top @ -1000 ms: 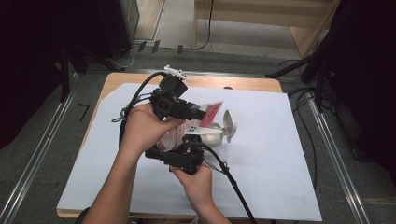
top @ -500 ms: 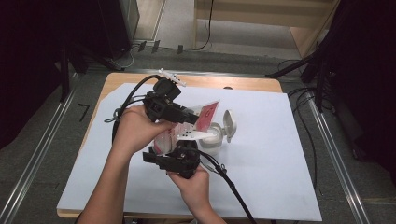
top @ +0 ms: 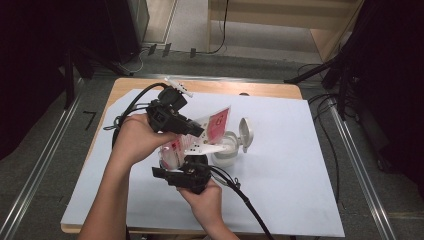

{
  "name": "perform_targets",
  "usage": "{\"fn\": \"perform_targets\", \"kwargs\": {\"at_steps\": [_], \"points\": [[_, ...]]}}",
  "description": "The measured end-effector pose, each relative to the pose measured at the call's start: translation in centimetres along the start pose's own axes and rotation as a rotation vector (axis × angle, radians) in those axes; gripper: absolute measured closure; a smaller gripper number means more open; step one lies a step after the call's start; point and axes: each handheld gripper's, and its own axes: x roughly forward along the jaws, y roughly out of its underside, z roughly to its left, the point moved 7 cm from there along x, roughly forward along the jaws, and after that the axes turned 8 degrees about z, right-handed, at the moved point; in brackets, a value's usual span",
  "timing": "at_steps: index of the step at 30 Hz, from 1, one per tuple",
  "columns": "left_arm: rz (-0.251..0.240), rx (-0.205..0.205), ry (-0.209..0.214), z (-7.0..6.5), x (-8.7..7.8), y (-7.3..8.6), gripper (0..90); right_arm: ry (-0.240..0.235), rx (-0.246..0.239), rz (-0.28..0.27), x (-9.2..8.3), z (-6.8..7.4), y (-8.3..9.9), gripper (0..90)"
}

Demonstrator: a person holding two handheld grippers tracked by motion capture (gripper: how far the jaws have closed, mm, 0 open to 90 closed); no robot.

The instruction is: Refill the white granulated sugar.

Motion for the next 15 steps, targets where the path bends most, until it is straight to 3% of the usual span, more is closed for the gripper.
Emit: {"fn": "perform_targets", "kwargs": {"at_steps": [9, 15], "points": [[0.037, 0.000, 0.016, 0.6, 0.7, 0.5, 76.6, 0.025, -0.028, 0.013, 0.4, -0.5, 0.7, 59.8], [0.039, -0.024, 0.007, 1.1, 0.9, 0.7, 75.7, 0.041, -0.038, 0.035, 0.5, -1.0, 1.0, 59.8]]}}
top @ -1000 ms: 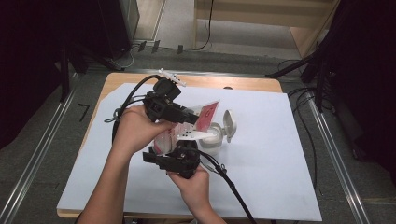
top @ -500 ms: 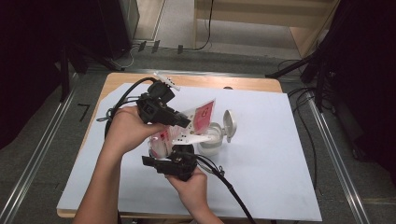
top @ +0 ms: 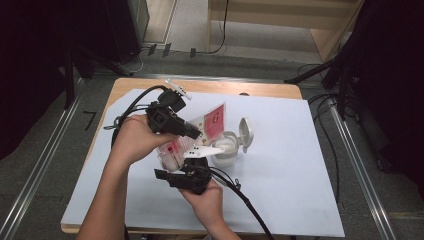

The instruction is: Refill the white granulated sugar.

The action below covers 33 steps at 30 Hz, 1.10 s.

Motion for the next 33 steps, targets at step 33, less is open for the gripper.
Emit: {"fn": "perform_targets", "kwargs": {"at_steps": [33], "points": [[-0.010, 0.077, -0.009, 1.5, 1.7, -0.5, 82.6, 0.097, -0.024, 0.123, 2.0, -2.9, 3.0, 55.1]]}}
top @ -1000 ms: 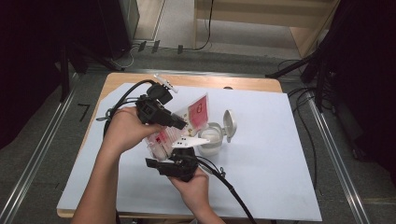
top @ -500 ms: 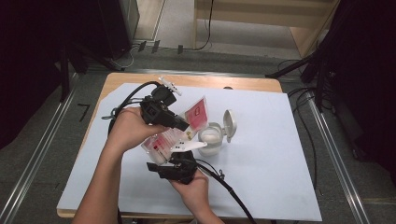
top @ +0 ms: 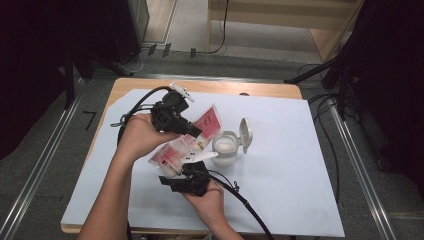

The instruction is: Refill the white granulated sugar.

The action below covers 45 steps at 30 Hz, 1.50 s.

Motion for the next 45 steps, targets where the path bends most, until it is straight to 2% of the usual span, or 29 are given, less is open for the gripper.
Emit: {"fn": "perform_targets", "kwargs": {"at_steps": [4, 6, 13, 16, 17, 20, 23, 27, 28, 33, 38, 40, 43, 45], "points": [[0.009, -0.001, -0.009, 0.1, 0.5, -0.1, 83.4, -0.003, 0.063, 0.007, -0.2, -1.5, 0.3, 53.6], [0.014, 0.000, -0.009, 0.2, 0.8, -0.1, 85.7, 0.003, 0.073, 0.006, -0.3, -1.9, 0.5, 53.6], [0.003, -0.009, -0.020, 0.7, 0.1, 0.4, 90.0, 0.039, 0.034, 0.019, -0.3, -2.6, 0.7, 53.3], [-0.020, -0.005, -0.001, 0.7, -0.6, 0.9, 90.0, 0.064, 0.021, 0.018, -0.4, -3.0, 0.7, 53.5], [-0.027, -0.009, 0.009, 0.7, -0.7, 1.0, 90.0, 0.071, 0.021, 0.015, -0.5, -3.1, 0.6, 53.8], [-0.041, 0.010, -0.004, 0.6, -1.4, 1.4, 90.0, 0.079, 0.024, -0.002, -0.8, -3.3, 0.5, 55.0], [-0.053, -0.002, -0.007, 0.7, -2.1, 1.9, 90.0, 0.087, 0.020, -0.013, -1.0, -3.4, 0.4, 55.7], [-0.087, -0.002, 0.030, 0.8, -3.0, 2.7, 90.0, 0.108, 0.030, -0.043, -1.7, -3.8, 0.2, 56.7], [-0.092, 0.009, 0.038, 0.8, -3.1, 3.0, 90.0, 0.110, 0.035, -0.050, -1.8, -3.9, 0.2, 57.7], [-0.103, 0.005, 0.043, 1.0, -3.9, 4.1, 90.0, 0.106, 0.059, -0.068, -2.3, -4.2, 0.0, 58.9], [-0.141, -0.013, 0.057, 1.5, -4.4, 4.6, 90.0, 0.117, 0.076, -0.091, -2.8, -4.4, -0.3, 59.5], [-0.147, -0.014, 0.053, 1.6, -4.4, 4.7, 90.0, 0.117, 0.075, -0.093, -2.9, -4.5, -0.4, 59.6], [-0.133, -0.012, 0.071, 1.4, -4.5, 4.9, 90.0, 0.124, 0.063, -0.086, -3.0, -4.6, -0.4, 60.0], [-0.128, -0.008, 0.064, 1.4, -4.4, 4.9, 90.0, 0.129, 0.070, -0.090, -3.1, -4.7, -0.4, 60.6]]}}
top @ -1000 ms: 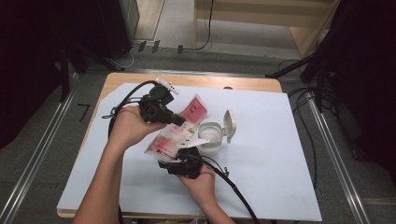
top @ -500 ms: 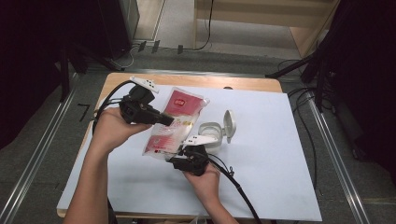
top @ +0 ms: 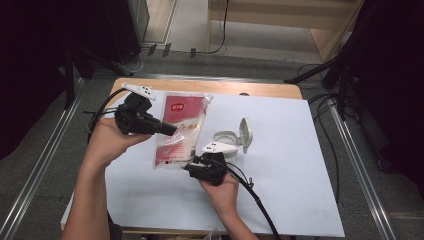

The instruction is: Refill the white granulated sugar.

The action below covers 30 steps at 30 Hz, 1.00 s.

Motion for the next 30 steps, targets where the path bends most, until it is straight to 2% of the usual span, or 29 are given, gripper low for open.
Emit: {"fn": "perform_targets", "kwargs": {"at_steps": [3, 5, 6, 7, 10, 13, 15, 16, 17, 21, 22, 25, 28, 30], "points": [[0.018, -0.001, 0.006, 0.0, 0.2, 0.2, 90.0, 0.014, 0.010, 0.002, -0.2, -0.4, 0.0, 61.3], [0.032, -0.001, -0.005, 0.2, 0.1, 0.4, 90.0, 0.021, 0.017, 0.002, -0.2, -0.5, 0.0, 61.5], [0.033, -0.017, -0.027, 0.5, 0.1, 0.4, 90.0, 0.015, 0.018, 0.004, -0.1, -0.5, 0.1, 61.4], [0.021, -0.027, -0.042, 0.7, 0.0, 0.3, 90.0, 0.011, 0.021, 0.003, -0.1, -0.5, 0.0, 61.3], [0.005, -0.037, -0.053, 0.8, 0.0, -0.1, 90.0, -0.015, 0.037, 0.002, -0.2, -0.4, -0.1, 61.2], [-0.005, -0.048, -0.040, 0.8, 0.3, -0.3, 90.0, -0.024, 0.040, 0.010, -0.3, -0.6, -0.1, 60.6], [0.002, -0.045, -0.047, 0.9, 0.4, -0.3, 90.0, -0.028, 0.017, 0.027, -0.3, -0.7, -0.1, 60.5], [-0.002, -0.045, -0.035, 0.8, 0.4, -0.4, 90.0, -0.029, 0.004, 0.039, -0.4, -0.7, 0.0, 60.4], [-0.003, -0.045, -0.046, 0.8, 0.4, -0.4, 90.0, -0.031, -0.010, 0.054, -0.5, -0.7, 0.0, 60.5], [-0.037, -0.039, -0.010, 0.6, 0.0, -0.7, 90.0, -0.040, -0.057, 0.087, -0.8, -0.6, 0.2, 60.2], [-0.040, -0.044, -0.026, 0.7, -0.1, -0.7, 90.0, -0.046, -0.065, 0.095, -0.9, -0.6, 0.3, 60.0], [-0.050, -0.062, -0.034, 1.0, -0.4, -0.5, 90.0, -0.058, -0.079, 0.101, -1.3, -0.4, 0.4, 59.5], [-0.052, -0.068, -0.058, 1.5, -0.8, -0.3, 90.0, -0.070, -0.113, 0.106, -1.7, 0.0, 0.4, 58.3], [-0.069, -0.075, -0.065, 1.8, -0.9, -0.3, 90.0, -0.102, -0.129, 0.118, -2.2, 0.3, 0.5, 58.2]]}}
